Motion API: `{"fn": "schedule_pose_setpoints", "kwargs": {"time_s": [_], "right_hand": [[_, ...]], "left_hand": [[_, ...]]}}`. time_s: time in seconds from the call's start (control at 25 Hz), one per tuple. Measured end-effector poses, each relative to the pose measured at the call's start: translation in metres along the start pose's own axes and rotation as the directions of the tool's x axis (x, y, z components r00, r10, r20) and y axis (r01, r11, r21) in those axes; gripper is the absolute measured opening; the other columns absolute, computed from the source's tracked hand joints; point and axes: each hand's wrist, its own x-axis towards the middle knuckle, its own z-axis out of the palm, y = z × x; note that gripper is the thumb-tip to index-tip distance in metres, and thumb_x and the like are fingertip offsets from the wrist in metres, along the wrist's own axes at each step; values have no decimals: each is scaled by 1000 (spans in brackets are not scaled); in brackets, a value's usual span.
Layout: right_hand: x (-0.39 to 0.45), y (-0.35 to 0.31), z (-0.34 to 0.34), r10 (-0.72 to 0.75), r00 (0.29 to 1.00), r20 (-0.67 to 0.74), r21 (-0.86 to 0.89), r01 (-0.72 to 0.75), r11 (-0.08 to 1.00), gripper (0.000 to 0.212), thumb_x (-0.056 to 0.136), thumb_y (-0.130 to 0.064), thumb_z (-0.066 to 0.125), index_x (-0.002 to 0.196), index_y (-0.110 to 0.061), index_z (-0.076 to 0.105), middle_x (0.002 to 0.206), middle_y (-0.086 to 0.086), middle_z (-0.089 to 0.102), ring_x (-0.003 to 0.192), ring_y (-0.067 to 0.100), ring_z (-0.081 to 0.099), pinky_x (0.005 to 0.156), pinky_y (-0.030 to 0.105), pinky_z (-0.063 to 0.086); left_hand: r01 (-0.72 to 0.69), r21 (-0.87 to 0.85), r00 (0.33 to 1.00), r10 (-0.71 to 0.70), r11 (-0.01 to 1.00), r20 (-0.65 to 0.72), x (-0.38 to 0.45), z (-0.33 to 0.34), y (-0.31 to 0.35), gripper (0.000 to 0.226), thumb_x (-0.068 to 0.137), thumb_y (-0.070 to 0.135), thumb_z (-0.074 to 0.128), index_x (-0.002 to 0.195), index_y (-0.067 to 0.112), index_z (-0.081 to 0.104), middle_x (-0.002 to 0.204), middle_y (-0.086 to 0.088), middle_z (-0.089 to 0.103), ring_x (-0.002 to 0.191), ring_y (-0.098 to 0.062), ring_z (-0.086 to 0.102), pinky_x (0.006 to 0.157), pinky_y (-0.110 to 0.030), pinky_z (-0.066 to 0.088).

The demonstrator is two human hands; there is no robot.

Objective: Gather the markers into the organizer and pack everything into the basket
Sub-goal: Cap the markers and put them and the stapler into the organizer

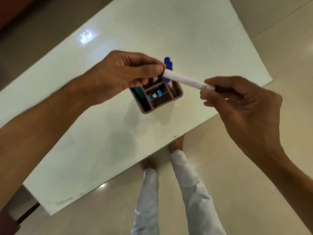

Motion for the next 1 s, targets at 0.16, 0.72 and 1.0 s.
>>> {"fn": "schedule_pose_setpoints", "kwargs": {"time_s": [0.16, 0.72, 1.0], "right_hand": [[-10, -26, 32, -90, 973, 211, -138, 120, 983, 26, 104, -26, 66, 127, -17, 74, 100, -2, 72, 82, 14, 75, 77, 29, 63], [-53, -53, 120, -34, 893, 448, -307, 189, 933, 30, 107, -36, 54, 108, -10, 69, 85, -5, 55, 75, 5, 50, 65, 15, 36], [9, -41, 111, 9, 1000, 10, -216, -6, 976, 15, 96, -36, 66, 97, -24, 74, 77, -15, 73, 63, -4, 69, 59, 9, 51]], "left_hand": [[-8, -30, 995, 5, 1000, -99, -32, -5, -15, 43, 103, 52, 58, 89, 19, 80, 64, 3, 42, 56, -13, 29, 52, -21, 30], [31, -74, 979, -45, 997, -199, -90, -14, -48, 42, 108, 44, 52, 81, 13, 54, 56, 8, 36, 47, -12, 26, 45, -22, 30], [75, -119, 844, -127, 990, -521, -76, -42, -50, 60, 106, 66, 28, 119, 20, 64, 78, 6, 62, 60, -8, 57, 64, -28, 49]]}}
